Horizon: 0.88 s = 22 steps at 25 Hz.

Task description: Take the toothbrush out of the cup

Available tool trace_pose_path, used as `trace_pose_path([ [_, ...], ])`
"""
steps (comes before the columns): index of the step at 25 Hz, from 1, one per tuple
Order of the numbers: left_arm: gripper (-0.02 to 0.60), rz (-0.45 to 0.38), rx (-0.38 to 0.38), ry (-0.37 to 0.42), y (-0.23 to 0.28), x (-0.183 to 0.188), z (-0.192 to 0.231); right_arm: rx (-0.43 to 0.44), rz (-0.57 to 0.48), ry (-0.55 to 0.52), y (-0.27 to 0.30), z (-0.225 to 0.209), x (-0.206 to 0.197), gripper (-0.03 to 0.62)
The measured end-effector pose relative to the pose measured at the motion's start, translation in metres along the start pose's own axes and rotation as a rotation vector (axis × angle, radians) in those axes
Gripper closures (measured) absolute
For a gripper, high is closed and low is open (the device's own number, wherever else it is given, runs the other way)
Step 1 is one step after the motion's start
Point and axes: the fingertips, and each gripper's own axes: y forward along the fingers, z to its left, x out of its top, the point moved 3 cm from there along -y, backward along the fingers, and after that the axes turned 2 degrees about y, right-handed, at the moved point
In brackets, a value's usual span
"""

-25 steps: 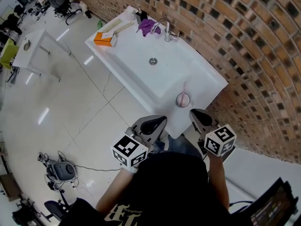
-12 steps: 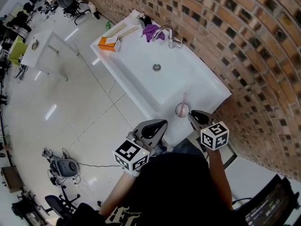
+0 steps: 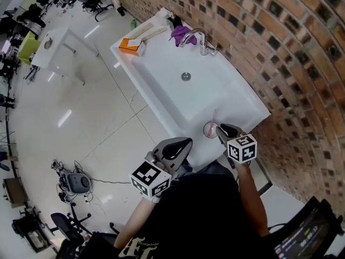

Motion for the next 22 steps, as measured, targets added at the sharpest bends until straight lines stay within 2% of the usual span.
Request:
trace_pose_path([
  [12, 0.584, -0.004, 0.108, -0.042, -0.006, -0.003, 0.017, 0.012, 0.081, 0.024, 0.039, -0.024, -0.008, 0.521],
  [22, 0.584, 0.004, 0.130, -0.066, -0.002, -0.007, 0.019, 0.056, 0.124, 0.051, 0.061, -0.028, -0.011, 0.522],
])
